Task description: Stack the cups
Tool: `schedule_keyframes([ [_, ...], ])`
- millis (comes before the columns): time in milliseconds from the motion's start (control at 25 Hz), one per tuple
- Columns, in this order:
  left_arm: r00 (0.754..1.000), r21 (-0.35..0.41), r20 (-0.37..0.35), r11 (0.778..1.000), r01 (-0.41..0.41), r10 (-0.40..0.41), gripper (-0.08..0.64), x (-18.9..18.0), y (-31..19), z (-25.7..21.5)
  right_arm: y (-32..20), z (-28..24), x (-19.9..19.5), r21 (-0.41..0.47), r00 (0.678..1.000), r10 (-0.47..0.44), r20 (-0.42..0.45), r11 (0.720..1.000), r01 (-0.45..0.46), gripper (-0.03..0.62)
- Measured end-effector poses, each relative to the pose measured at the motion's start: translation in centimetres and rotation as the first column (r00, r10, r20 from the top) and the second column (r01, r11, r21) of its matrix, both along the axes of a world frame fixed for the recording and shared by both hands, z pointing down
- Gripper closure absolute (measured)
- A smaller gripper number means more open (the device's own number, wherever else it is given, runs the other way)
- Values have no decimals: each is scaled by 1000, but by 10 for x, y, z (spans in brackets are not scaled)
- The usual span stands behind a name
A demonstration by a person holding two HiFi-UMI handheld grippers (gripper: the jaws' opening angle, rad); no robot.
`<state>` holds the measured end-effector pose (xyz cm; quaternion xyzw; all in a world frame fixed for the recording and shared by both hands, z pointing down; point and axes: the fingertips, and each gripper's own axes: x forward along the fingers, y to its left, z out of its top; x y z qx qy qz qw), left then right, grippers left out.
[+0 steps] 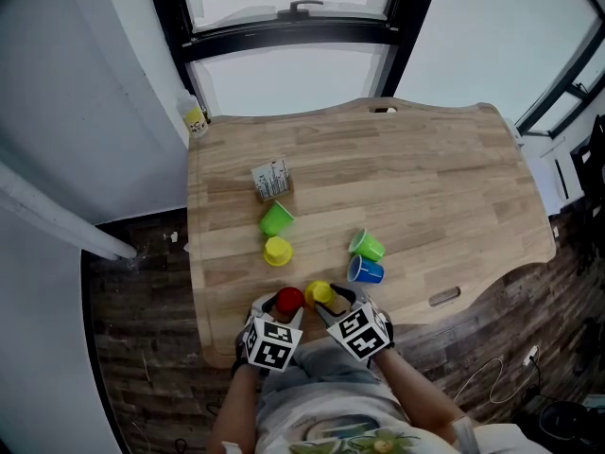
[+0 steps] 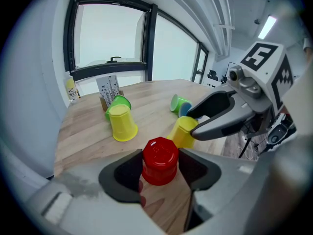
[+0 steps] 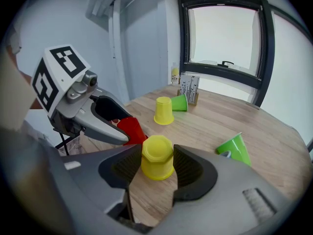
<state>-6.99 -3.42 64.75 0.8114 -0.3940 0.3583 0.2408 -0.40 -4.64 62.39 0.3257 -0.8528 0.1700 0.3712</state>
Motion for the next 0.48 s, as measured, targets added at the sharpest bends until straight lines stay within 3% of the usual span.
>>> schedule_keyframes([
  [480, 1000, -16, 2, 1000, -9, 9, 272, 4, 8, 3, 6, 4, 0, -27, 1000, 6, 13, 1000, -5, 350],
])
